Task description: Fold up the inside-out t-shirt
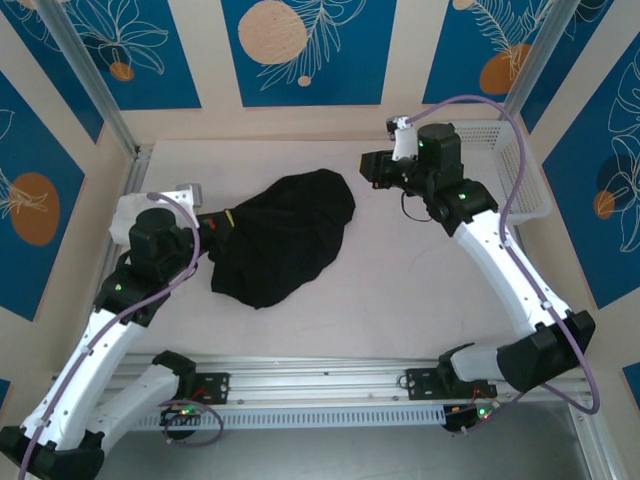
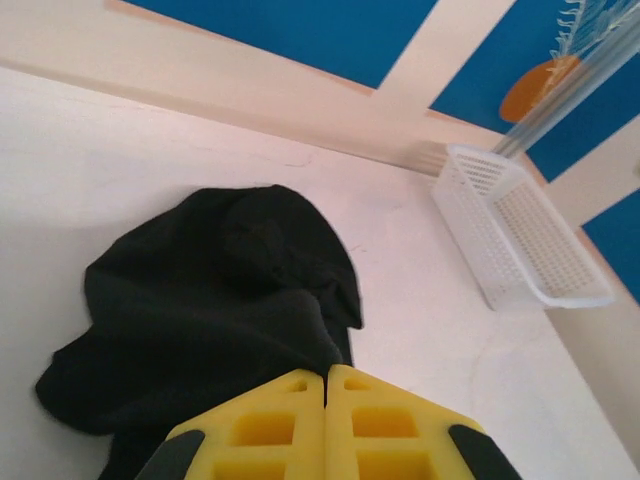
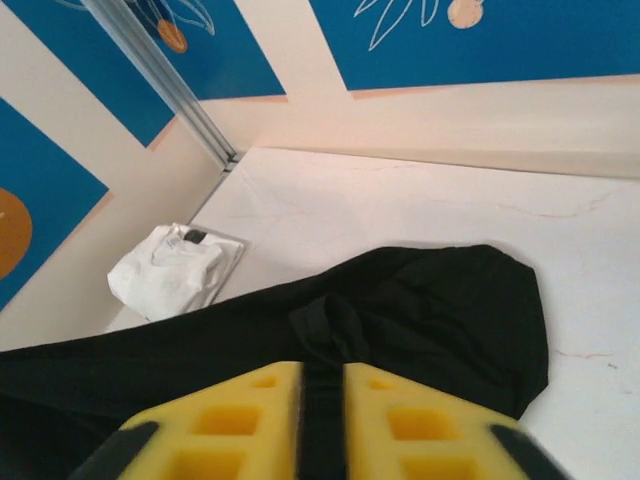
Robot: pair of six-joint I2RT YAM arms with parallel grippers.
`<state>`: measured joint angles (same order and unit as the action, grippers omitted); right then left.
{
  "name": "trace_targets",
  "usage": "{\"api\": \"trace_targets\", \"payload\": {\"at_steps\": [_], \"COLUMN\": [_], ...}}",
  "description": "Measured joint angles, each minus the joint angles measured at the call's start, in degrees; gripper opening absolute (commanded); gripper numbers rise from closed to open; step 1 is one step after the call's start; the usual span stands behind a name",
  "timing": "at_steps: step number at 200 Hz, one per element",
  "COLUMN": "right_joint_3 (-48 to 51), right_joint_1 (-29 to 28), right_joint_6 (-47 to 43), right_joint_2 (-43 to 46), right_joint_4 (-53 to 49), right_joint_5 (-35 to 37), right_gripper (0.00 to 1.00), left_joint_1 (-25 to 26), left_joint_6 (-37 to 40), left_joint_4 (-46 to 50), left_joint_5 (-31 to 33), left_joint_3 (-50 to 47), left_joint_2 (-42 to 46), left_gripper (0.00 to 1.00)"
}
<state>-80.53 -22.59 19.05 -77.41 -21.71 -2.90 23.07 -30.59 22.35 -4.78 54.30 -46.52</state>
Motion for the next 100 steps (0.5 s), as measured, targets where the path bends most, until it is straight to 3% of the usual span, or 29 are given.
{"api": "trace_targets", "payload": {"at_steps": [44, 100], "right_joint_3": [9.92, 28.04], "right_joint_1": [-11.30, -28.55], "right_joint_6": [0.20, 5.11], "right_joint_2": [-10.05, -15.72], "right_joint_4": [5.77, 22.03], "right_joint_5": [-0.66, -2.03], "right_gripper": [0.62, 0.72], "left_joint_1": [0.00, 0.00], "left_joint_6": [-1.46, -1.88], "left_joint_4": [1.20, 3.02], "left_joint_5": [-2.78, -3.39], "left_joint_3": [0.09, 1.55], "left_joint_2": [-3.10, -4.20], "left_gripper": [0.00, 0.00]}}
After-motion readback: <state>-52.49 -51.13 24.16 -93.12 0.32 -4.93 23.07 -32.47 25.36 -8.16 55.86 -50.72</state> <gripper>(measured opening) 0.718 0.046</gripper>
